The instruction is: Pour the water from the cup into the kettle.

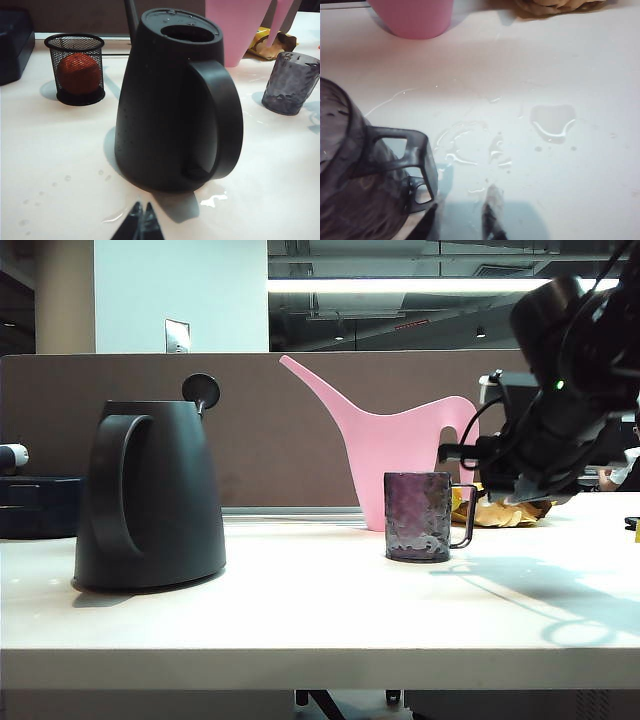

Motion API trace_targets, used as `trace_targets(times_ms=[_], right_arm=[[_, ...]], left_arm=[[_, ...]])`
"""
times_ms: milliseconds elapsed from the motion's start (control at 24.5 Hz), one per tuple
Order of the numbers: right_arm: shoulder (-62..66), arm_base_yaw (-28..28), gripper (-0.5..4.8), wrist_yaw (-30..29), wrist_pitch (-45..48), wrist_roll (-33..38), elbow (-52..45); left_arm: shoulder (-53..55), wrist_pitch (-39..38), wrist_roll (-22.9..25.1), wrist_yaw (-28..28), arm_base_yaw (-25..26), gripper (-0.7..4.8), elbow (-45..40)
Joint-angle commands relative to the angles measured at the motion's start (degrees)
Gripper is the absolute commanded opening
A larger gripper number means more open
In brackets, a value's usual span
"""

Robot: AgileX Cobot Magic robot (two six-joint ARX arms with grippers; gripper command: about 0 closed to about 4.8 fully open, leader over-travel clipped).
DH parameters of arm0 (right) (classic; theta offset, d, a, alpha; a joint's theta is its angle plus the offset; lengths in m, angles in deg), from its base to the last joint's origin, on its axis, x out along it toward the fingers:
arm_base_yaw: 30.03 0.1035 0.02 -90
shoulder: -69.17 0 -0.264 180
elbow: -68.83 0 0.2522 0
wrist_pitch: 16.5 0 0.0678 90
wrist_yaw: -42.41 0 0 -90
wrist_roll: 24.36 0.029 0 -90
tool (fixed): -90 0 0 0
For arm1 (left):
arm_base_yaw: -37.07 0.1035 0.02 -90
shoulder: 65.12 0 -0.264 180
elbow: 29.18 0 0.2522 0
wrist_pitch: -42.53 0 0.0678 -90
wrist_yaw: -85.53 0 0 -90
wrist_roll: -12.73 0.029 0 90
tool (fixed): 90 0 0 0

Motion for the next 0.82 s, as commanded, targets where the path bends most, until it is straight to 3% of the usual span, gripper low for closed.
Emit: trace_targets(times_ms=[41,204,449,817], right_arm=[[-3.9,-0.1,1.02,1.4,-4.3,0.1,-0.1],[-14.2,-0.1,-0.06,1.1,-17.9,-0.1,-0.1],[-30.8,-2.3,-0.06,-2.5,-27.3,-9.0,-0.2],[-48.4,-18.8,-0.06,-16.3,-33.7,-9.2,-3.1]], left_arm=[[0.0,0.7,-0.1,-0.2,0.0,-0.05,0.2],[0.0,0.7,0.4,-0.1,0.0,-0.05,0.2],[0.0,0.7,0.3,1.0,0.0,-0.05,0.2],[0.0,0.8,0.3,4.0,0.0,-0.05,0.2]])
